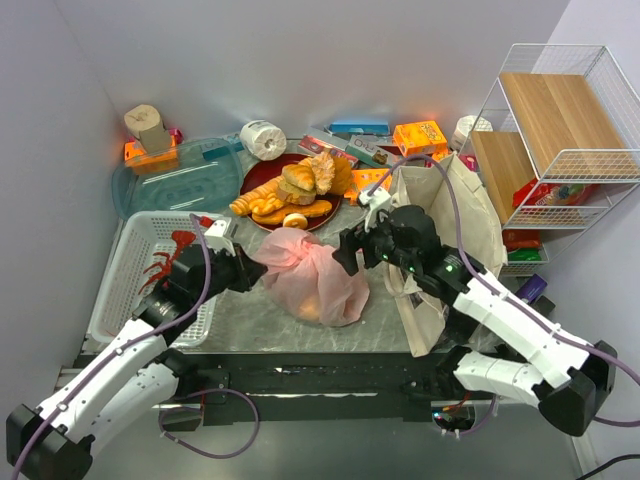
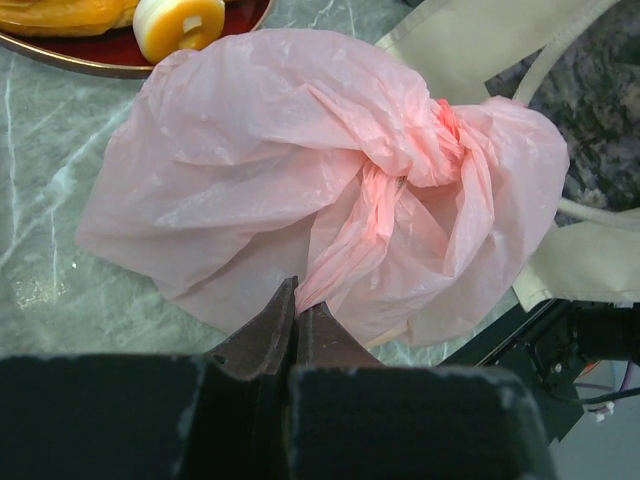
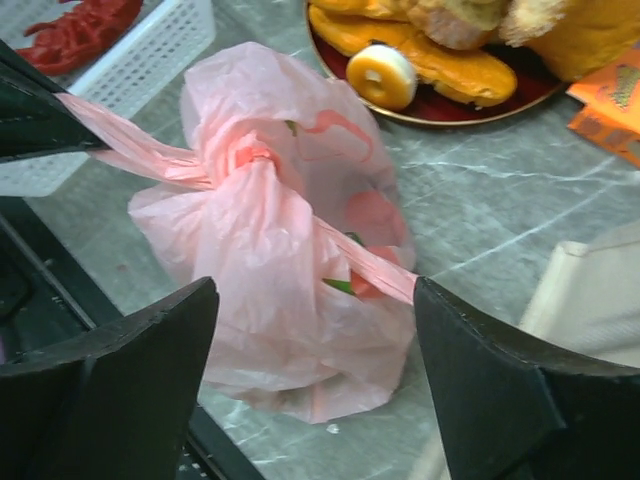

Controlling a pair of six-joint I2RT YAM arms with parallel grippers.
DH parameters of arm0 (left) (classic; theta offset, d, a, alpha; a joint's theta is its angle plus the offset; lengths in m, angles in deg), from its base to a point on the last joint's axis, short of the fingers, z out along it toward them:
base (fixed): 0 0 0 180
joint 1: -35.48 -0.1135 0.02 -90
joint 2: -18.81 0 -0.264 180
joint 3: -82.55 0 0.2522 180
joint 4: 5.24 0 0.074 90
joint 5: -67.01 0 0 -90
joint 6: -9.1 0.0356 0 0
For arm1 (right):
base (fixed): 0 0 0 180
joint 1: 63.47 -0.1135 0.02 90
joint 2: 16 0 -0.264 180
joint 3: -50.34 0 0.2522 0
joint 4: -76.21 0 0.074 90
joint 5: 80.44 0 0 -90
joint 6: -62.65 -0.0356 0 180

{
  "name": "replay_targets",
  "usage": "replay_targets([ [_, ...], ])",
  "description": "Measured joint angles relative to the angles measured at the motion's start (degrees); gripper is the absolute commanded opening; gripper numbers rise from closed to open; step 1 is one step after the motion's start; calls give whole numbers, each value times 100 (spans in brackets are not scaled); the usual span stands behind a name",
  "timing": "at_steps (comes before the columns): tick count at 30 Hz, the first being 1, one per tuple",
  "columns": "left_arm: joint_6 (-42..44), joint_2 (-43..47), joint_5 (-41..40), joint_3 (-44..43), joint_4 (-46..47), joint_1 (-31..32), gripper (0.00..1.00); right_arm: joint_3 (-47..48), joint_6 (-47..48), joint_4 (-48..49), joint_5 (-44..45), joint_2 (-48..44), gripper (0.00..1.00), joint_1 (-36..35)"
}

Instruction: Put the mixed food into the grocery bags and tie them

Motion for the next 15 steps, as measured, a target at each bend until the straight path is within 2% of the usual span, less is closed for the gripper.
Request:
replay_targets([
  [3,57,57,50,-4,-96,0,1,201,-87,-83,-149,297,86,72],
  [5,74,70,52,-4,-160,0,1,369,-87,-188,-186,551,77,203],
  [9,85,96,48,-26,-249,0,1,577,61,-492,85,848,67,431],
  [15,101,116,50,-33,-289,0,1,437,691,-699,264,616,68,457],
])
